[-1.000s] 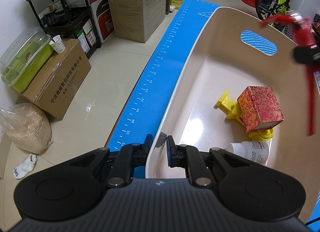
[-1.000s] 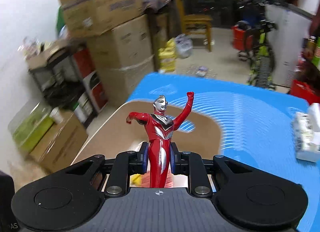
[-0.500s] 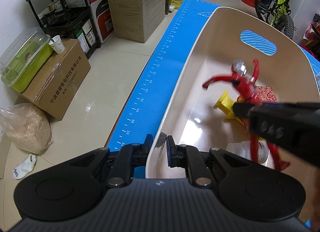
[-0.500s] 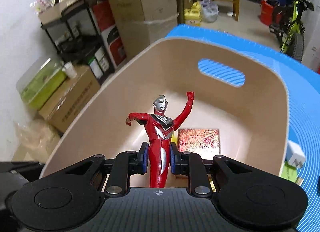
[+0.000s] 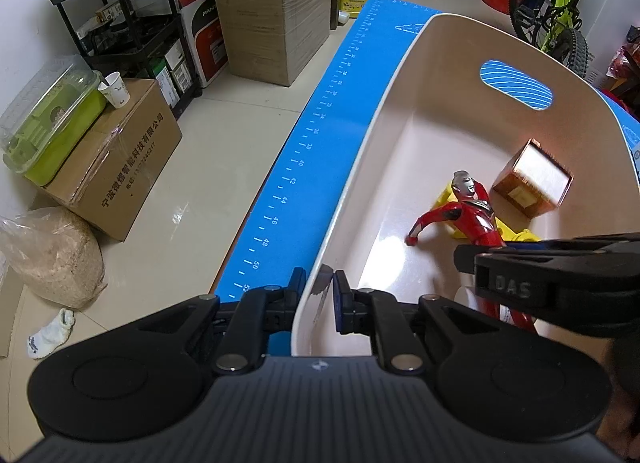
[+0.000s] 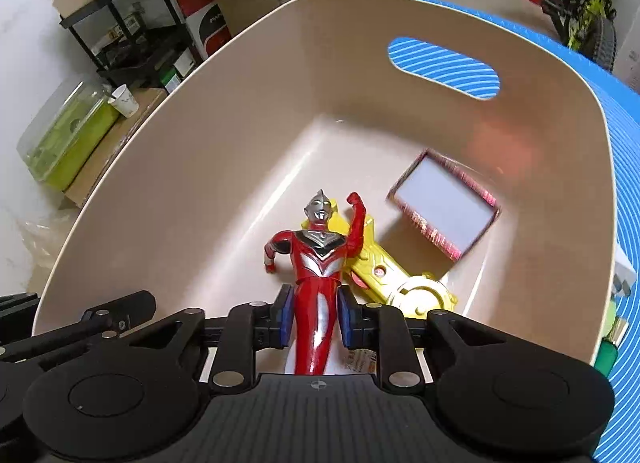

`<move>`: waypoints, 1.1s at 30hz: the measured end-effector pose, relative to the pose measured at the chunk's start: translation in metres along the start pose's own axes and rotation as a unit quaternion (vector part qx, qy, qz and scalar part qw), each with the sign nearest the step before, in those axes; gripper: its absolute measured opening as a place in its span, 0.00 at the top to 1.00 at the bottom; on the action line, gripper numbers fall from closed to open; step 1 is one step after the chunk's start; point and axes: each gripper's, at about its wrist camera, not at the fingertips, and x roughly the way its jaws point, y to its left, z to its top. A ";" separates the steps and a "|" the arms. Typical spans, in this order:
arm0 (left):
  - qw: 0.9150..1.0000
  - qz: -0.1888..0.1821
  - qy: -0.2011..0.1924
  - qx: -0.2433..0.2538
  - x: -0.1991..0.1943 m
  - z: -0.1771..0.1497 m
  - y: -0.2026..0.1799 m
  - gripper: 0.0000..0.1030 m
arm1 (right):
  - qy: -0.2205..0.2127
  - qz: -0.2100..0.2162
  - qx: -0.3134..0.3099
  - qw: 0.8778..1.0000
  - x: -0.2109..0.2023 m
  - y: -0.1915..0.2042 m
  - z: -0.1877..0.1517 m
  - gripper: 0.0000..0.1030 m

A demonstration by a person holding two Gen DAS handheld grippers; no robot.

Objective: Organize rigid objects
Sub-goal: 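Carry the red figure into the bin and release it, then grasp the green tube with the right gripper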

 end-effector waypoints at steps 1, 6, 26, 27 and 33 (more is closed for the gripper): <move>1.000 -0.001 0.000 -0.001 0.000 0.000 0.000 0.84 | -0.006 -0.002 -0.002 1.000 -0.004 -0.001 0.000 0.52; 1.000 -0.001 0.000 0.000 -0.001 0.000 0.001 0.84 | -0.045 0.011 -0.016 0.999 -0.033 -0.007 0.003 0.37; 1.000 0.000 -0.001 0.001 -0.001 -0.001 0.001 0.84 | -0.129 -0.087 0.062 0.986 -0.118 -0.115 -0.021 0.20; 1.000 0.000 0.000 0.001 -0.001 -0.001 0.001 0.84 | -0.123 -0.092 0.071 0.986 -0.117 -0.124 -0.024 0.20; 1.000 0.000 0.000 0.000 -0.001 -0.001 0.001 0.84 | -0.077 -0.124 0.101 0.984 -0.086 -0.161 -0.050 0.20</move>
